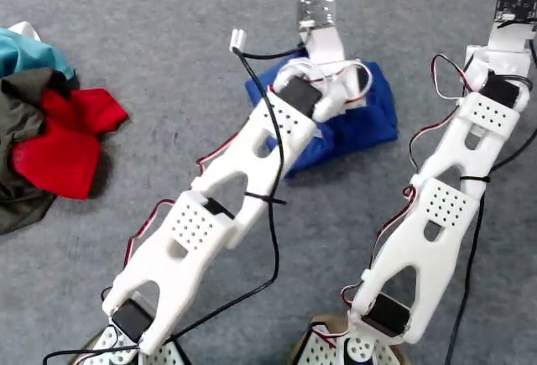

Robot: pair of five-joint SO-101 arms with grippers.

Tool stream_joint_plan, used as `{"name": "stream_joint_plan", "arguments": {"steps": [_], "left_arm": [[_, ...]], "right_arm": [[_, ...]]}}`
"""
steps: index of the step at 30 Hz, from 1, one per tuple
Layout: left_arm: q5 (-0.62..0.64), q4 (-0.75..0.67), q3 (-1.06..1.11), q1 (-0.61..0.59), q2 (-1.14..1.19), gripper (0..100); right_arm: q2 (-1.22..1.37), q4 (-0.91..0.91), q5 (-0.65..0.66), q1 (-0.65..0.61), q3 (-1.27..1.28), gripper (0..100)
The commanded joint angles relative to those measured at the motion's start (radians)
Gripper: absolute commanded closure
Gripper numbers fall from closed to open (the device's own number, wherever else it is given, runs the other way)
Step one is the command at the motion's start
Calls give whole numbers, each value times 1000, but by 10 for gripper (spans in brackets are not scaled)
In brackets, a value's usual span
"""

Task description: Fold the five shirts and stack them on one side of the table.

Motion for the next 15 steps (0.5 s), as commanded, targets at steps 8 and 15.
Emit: {"name": "stream_joint_plan", "arguments": {"steps": [8,15], "left_arm": [[-20,-153,-89,52,42,982],[-78,-221,-91,68,93,982]], "right_arm": [[-4,-21,-8,18,-16,995],[-4,-21,-8,16,-16,995]]}}
